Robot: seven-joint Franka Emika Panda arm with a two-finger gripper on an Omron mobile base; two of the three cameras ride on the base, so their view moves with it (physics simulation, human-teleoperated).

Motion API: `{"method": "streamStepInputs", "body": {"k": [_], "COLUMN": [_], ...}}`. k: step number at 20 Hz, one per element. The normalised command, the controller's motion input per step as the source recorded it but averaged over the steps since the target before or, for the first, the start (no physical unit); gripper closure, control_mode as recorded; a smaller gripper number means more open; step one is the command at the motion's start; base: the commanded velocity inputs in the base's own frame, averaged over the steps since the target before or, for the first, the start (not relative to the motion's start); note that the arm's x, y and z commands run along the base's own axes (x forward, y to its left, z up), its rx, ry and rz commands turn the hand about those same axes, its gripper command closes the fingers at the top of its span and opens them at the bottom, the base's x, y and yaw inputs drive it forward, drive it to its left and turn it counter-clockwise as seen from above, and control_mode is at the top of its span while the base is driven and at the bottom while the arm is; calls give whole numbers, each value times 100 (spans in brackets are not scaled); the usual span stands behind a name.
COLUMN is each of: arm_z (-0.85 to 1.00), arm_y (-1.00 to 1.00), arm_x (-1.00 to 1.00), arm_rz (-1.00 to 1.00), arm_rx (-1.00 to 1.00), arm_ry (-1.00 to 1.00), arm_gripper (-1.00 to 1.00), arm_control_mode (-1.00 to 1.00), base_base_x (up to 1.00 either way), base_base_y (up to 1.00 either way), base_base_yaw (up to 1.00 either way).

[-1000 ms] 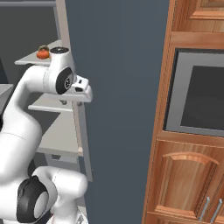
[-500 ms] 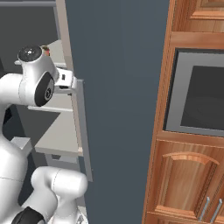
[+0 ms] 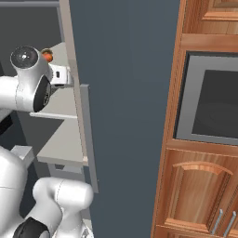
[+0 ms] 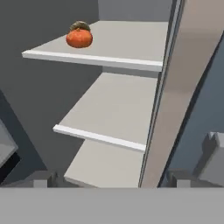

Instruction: Take the squash and mushroom out of the freezer and place them in the tupperware container on the counter. Then put the tupperware containing the vegetables back in the freezer.

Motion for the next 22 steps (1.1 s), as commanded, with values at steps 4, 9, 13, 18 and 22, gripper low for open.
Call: {"method": "streamStepInputs", "body": {"k": [4, 9, 13, 18, 22], "arm_z": [33, 28, 13, 2, 2], "arm_y": [47, 50, 44, 46, 48], "arm_x": [28, 36, 55, 57, 55], "arm_rz": [8, 5, 2, 0, 0], "arm_rx": [2, 0, 0, 0, 0], "arm_ry": [-8, -9, -1, 0, 0], "arm_gripper": [-100, -100, -100, -100, -100], "arm_control_mode": [-100, -100, -100, -100, -100], "base_base_x": [0, 0, 0, 0, 0], "base_base_y": [0, 0, 0, 0, 0], "base_base_yaw": [0, 0, 0, 0, 0]}}
